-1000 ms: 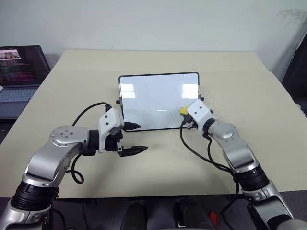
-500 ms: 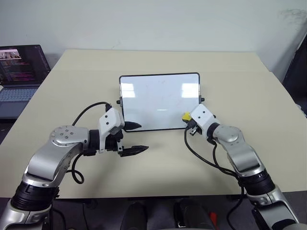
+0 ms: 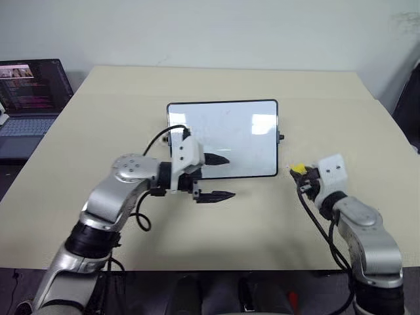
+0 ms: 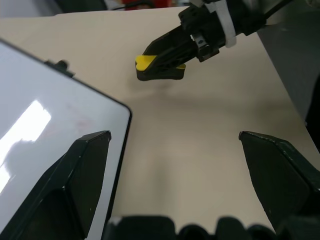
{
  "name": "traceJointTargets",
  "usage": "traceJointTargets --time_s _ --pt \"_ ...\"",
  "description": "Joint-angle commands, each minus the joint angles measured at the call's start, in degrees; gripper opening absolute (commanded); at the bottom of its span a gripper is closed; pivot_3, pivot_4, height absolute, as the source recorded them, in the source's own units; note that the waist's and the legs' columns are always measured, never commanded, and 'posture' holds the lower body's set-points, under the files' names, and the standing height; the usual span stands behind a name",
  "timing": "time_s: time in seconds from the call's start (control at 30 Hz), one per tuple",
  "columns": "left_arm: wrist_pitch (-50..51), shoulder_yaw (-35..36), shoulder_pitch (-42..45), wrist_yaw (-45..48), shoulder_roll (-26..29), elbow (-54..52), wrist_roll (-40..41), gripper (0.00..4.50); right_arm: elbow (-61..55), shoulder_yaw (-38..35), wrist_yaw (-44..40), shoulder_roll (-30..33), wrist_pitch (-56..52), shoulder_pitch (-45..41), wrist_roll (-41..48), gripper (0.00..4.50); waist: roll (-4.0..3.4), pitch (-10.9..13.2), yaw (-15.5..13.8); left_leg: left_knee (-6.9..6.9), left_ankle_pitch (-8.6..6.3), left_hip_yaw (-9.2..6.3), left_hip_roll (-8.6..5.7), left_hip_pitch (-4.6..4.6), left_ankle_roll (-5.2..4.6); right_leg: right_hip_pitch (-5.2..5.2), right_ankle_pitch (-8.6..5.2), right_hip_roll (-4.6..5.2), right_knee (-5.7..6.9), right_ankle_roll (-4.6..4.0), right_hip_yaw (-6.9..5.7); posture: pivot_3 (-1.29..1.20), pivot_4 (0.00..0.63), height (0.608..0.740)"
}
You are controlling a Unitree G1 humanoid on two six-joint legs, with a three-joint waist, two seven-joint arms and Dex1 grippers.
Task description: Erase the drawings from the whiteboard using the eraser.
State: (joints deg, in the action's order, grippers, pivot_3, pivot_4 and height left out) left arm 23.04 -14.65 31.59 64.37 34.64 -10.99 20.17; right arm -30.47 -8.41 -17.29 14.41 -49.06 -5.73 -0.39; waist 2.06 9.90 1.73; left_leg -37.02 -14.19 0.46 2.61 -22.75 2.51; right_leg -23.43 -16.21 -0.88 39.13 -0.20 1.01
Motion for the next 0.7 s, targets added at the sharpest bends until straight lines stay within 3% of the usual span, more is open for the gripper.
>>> traceJointTargets --time_s 0.03,0.6,0.7 --pt "-2.9 -1.4 1.5 1.4 -1.0 0.4 -1.4 4.5 2.1 -3.3 3.0 -1.3 2.7 0.2 0.9 1.07 0.0 0.0 0.2 0.0 0.0 0.0 0.02 0.02 0.0 0.0 0.0 -0.01 0.02 0.0 0.0 0.0 0.15 0.74" --pt "-7.7 -2.4 3.5 1.4 -4.3 4.1 -5.7 4.5 9.8 -3.2 5.0 -2.7 5.6 -4.1 6.0 1.07 -0.02 0.0 0.0 0.0 0.0 0.06 0.0 -0.04 -0.01 0.0 -0.01 -0.05 -0.02 0.02 -0.03 0.0 0.15 0.74" --pt "-8.2 -2.3 2.9 0.4 -4.3 3.3 -6.1 4.5 11.3 -3.0 5.2 -2.6 6.6 -5.0 6.4 1.99 -0.02 0.0 0.0 0.0 0.0 0.04 0.0 -0.03 -0.01 0.0 0.01 -0.04 -0.03 -0.01 0.02 0.0 0.15 0.74"
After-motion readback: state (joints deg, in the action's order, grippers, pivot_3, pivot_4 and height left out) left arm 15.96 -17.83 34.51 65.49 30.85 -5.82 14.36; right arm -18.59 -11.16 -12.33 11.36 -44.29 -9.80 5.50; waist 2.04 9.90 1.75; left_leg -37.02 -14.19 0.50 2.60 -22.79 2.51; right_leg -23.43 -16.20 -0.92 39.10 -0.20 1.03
